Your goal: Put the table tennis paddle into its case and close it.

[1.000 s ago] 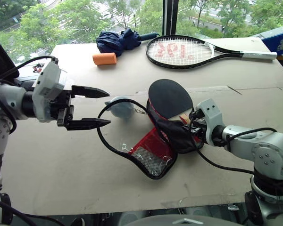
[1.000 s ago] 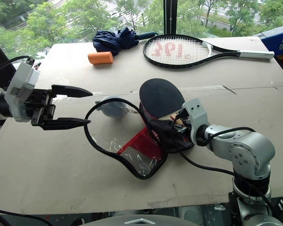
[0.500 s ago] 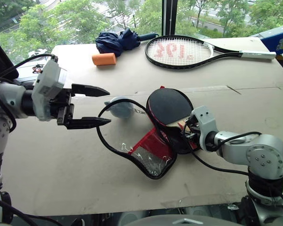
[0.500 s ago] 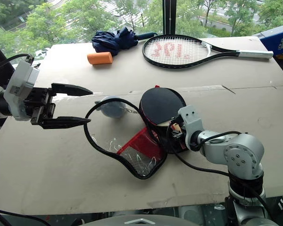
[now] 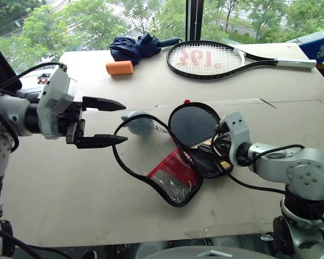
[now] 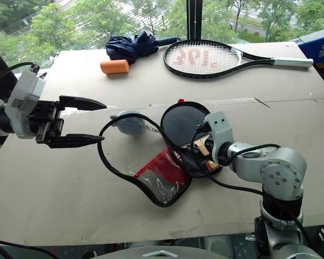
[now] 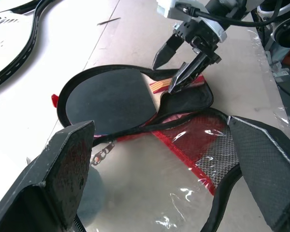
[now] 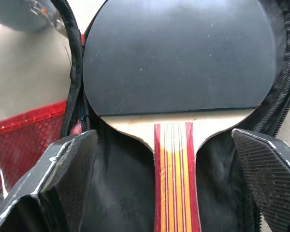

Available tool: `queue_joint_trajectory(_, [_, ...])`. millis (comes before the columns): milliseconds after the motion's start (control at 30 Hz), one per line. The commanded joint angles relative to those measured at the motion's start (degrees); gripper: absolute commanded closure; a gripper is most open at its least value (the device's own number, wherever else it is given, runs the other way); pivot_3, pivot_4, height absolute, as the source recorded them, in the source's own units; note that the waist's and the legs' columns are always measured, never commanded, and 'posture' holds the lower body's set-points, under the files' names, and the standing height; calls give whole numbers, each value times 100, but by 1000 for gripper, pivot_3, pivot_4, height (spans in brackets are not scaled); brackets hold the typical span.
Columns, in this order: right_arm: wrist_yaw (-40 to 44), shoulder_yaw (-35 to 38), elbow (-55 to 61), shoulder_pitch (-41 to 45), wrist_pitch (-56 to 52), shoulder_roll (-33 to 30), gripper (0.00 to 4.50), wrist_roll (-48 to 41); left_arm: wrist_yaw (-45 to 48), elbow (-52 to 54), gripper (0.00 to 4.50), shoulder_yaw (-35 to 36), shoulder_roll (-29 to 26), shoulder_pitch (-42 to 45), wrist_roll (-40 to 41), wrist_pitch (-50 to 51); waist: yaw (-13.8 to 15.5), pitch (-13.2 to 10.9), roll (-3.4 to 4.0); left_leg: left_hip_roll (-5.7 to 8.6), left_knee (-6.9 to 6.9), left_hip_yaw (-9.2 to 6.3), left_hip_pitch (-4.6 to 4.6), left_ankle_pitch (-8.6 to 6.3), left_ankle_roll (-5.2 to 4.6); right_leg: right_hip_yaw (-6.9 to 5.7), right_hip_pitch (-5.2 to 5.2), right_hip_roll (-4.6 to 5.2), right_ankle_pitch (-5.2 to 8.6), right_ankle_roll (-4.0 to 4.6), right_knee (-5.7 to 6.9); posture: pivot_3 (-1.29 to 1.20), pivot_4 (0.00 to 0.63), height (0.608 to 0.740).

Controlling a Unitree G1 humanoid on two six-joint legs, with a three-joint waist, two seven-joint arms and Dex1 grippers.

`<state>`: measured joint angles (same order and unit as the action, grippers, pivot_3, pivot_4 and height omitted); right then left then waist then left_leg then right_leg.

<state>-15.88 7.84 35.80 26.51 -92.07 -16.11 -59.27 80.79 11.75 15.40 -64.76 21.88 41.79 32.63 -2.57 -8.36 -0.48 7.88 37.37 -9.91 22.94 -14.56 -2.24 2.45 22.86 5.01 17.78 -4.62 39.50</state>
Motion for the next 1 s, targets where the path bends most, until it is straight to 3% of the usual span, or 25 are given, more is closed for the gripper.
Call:
queue_joint_trajectory(33, [1057,358,486,-113,490,-555,136,-298,10,255,0,462,17,-433,274,195,-1,-1,4,0,0,0,0,0,0,0,0,0,0,0,0,0,150,726])
queue_joint_trajectory(100, [1898,424,655,-507,1088,-1122,136,-211,78,300,0,690,63,-999,282,256,-1,0,6,0,-2,7,0,-1,-2,3,1,2,0,0,-5,0,150,726])
queue_joint_trajectory(233, [3927,482,457,-1756,3414,-2027,136,953,99,441,0,1147,261,-2110,258,310,10,-1,4,-2,-9,5,-2,-2,-3,-10,-1,2,0,-1,-12,0,150,726])
queue_joint_trajectory(367, [6151,896,-283,-2951,5728,-2263,136,1700,119,595,0,1496,531,-3159,160,218,26,0,4,-4,0,15,-16,-2,-3,-4,-14,3,0,0,-1,0,150,726])
queue_joint_trajectory(533, [8044,1189,-1438,-3702,7703,-2422,136,2185,-85,753,0,1282,839,-3859,-335,-245,86,3,1,-5,4,10,-24,-3,-4,2,-25,6,-2,3,-4,0,150,726])
queue_joint_trajectory(600, [8392,1614,-2108,-3674,8493,-2156,136,2099,-625,778,0,678,992,-3938,-1271,-919,116,3,3,-5,4,10,-27,-3,-4,5,-33,6,-4,5,-7,0,150,726])
queue_joint_trajectory(733, [8942,1701,-2408,-3791,8658,-2370,136,2061,-1073,787,0,109,1281,-3517,-1421,-895,210,4,3,-6,2,9,-40,-4,-4,7,-49,5,-6,9,-14,0,150,726])
queue_joint_trajectory(867, [8955,1804,-2504,-3862,8836,-2432,136,2109,-1229,265,0,-941,1555,-2859,-2314,-1834,240,10,14,-7,2,7,-40,-4,-3,4,-49,5,-7,11,-14,0,150,726])
queue_joint_trajectory(1000, [8920,1794,-2281,-3967,8718,-2483,136,2003,-1490,-502,0,-1476,2096,-1699,-2703,-2498,283,13,19,-7,3,5,-38,-3,-2,1,-48,4,-7,11,-13,0,150,726])
